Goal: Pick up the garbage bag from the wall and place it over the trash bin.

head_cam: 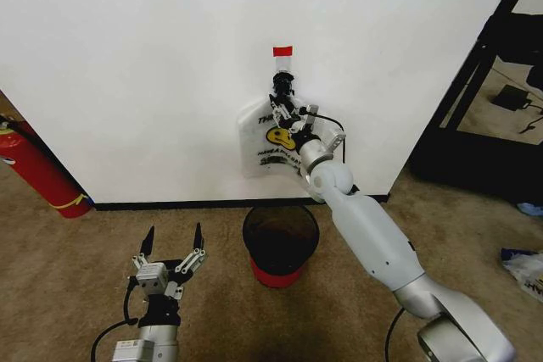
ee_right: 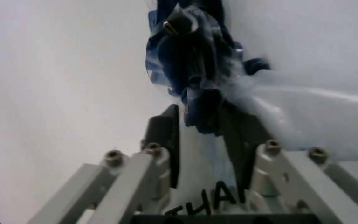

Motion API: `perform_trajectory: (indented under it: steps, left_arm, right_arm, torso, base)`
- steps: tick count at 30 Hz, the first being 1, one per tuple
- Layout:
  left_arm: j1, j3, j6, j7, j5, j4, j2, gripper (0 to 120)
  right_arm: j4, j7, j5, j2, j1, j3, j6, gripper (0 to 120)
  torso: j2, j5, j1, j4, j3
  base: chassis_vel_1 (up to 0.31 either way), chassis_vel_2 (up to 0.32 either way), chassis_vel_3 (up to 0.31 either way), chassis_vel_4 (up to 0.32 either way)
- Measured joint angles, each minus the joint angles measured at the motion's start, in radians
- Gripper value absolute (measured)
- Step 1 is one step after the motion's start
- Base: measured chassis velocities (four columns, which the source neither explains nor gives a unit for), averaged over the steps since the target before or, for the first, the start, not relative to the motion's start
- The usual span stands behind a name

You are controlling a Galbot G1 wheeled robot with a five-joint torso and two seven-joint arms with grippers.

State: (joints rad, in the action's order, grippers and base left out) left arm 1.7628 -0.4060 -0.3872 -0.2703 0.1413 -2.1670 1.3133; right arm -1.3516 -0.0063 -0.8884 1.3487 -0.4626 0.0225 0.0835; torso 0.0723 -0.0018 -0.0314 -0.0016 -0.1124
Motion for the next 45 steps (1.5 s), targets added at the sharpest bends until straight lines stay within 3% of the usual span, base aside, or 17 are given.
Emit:
perform_trajectory:
  steps: [7, 20, 45]
  left_arm:
    - [0.000, 0.005, -0.001, 0.000, 0.000, -0.001, 0.004, 100]
    - [0.003, 0.008, -0.002, 0.000, 0.000, -0.003, 0.005, 100]
    - [-0.007, 0.018, -0.005, -0.001, 0.003, 0.006, 0.000, 100]
  right_arm:
    - [0.003, 0.004, -0.011, -0.004, 0.003, -0.006, 0.000, 0]
    - [-0.046, 0.012, -0.023, -0.021, -0.028, -0.014, 0.001, 0]
    - [-0.289, -0.021, 0.009, -0.156, -0.228, -0.004, 0.021, 0]
  torso:
    - [0.000, 0.0000, 0.000, 0.0000, 0.000]
    - [0.000, 0.0000, 0.000, 0.0000, 0.000]
    - [0.000, 0.0000, 0.000, 0.0000, 0.000]
  base:
    - [0.000, 0.000, 0.000, 0.000]
    - [0.000, 0.000, 0.000, 0.000]
    - [0.000, 0.000, 0.000, 0.000]
